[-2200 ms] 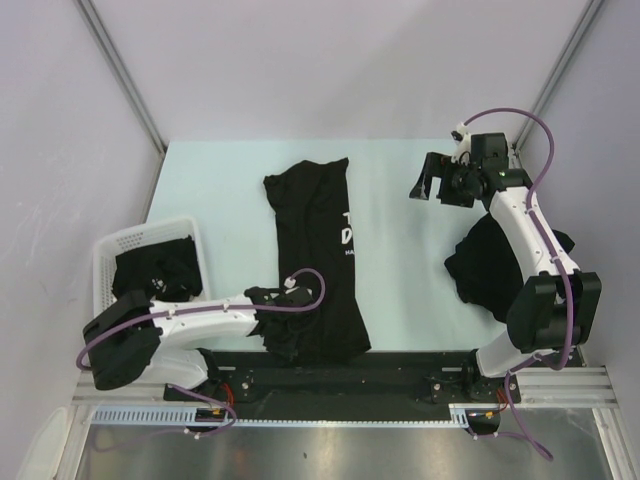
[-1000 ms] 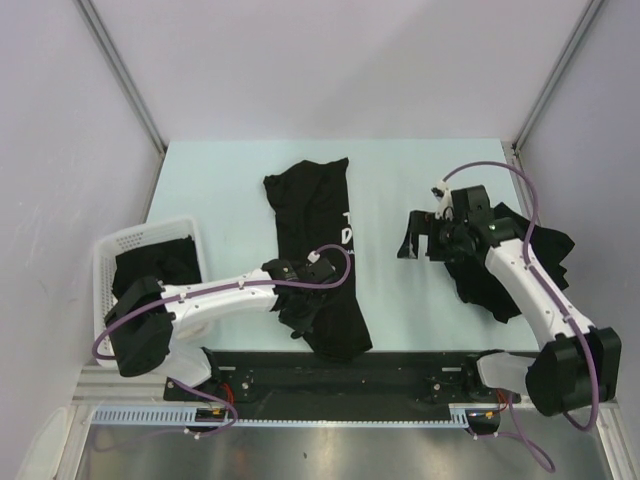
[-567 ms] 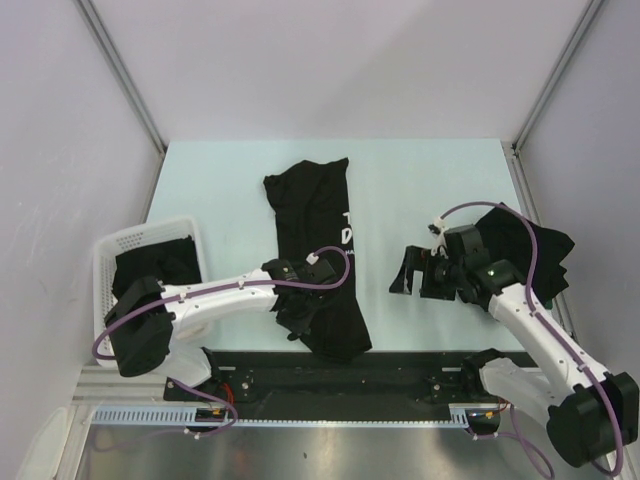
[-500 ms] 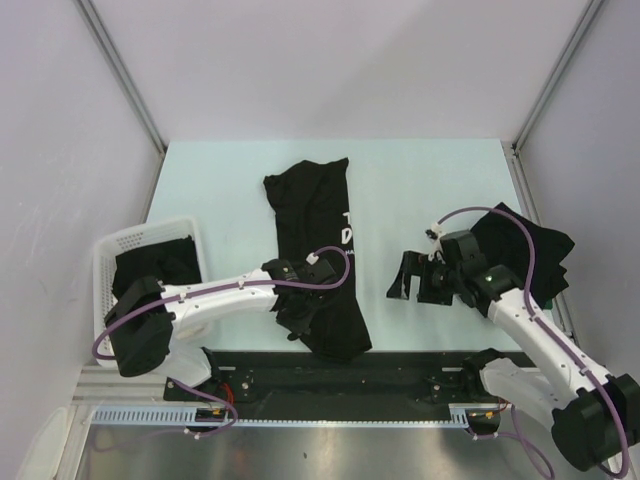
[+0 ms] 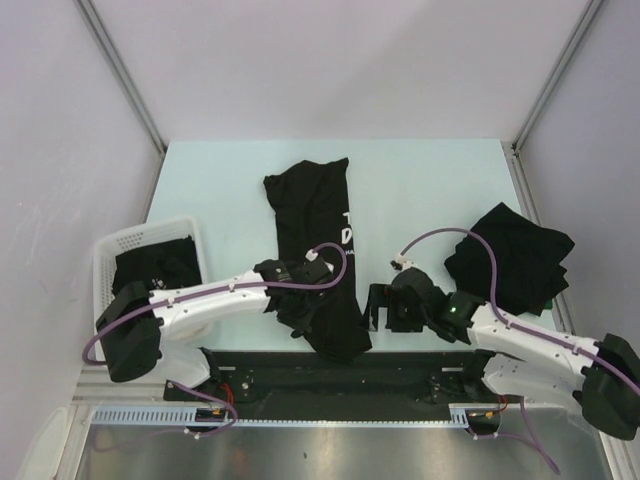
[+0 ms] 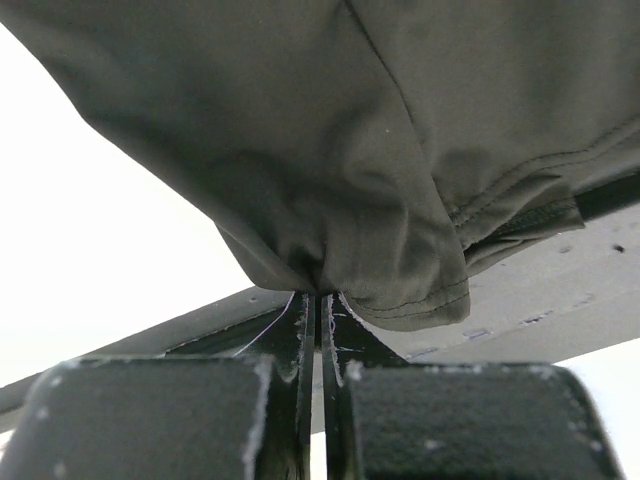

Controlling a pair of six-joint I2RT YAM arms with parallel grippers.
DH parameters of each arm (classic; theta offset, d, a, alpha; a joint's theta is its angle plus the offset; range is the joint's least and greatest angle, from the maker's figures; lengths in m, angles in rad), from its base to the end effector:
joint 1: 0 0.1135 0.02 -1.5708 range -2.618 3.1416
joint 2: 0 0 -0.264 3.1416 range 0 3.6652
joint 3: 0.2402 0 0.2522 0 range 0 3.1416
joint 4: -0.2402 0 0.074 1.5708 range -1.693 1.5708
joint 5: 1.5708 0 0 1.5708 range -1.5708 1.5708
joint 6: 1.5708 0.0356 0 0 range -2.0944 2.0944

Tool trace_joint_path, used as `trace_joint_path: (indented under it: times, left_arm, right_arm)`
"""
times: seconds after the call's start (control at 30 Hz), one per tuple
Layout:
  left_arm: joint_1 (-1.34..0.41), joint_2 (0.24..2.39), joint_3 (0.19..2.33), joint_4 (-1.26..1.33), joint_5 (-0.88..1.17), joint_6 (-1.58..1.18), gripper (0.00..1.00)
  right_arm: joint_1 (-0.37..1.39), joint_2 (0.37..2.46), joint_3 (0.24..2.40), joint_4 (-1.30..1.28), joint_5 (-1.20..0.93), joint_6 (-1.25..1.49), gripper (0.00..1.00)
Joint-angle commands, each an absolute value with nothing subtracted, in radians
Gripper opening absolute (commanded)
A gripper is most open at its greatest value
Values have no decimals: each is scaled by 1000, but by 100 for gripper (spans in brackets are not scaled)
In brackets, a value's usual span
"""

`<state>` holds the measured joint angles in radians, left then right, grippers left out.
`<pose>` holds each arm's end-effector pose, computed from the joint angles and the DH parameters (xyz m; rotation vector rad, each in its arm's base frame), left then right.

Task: Fold and stack the t-shirts
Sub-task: Fold the tshirt

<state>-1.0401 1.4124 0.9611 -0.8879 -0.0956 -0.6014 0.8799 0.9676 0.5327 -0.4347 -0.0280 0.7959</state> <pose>0.1295 -0.2140 0.2148 0.6175 2.8440 -0.1528 0.1193 0.1458 0.1984 -0.1223 2.5944 0.7303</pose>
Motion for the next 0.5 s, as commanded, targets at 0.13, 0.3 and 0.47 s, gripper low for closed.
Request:
trace_joint_path:
  times: [0.13, 0.3, 0.47]
  left_arm:
    - [-1034, 1342, 973, -877, -87, -574, 0]
    - [-1032, 1322, 977, -888, -87, -560, 0]
    - [-1034, 1302, 968, -900, -92, -554, 0]
  right_arm:
    - [989, 1094, 486, -207, 143, 951, 100]
    - [996, 1147, 474, -132, 150, 969, 97]
    - [1006, 1164, 468, -132, 158, 992, 93]
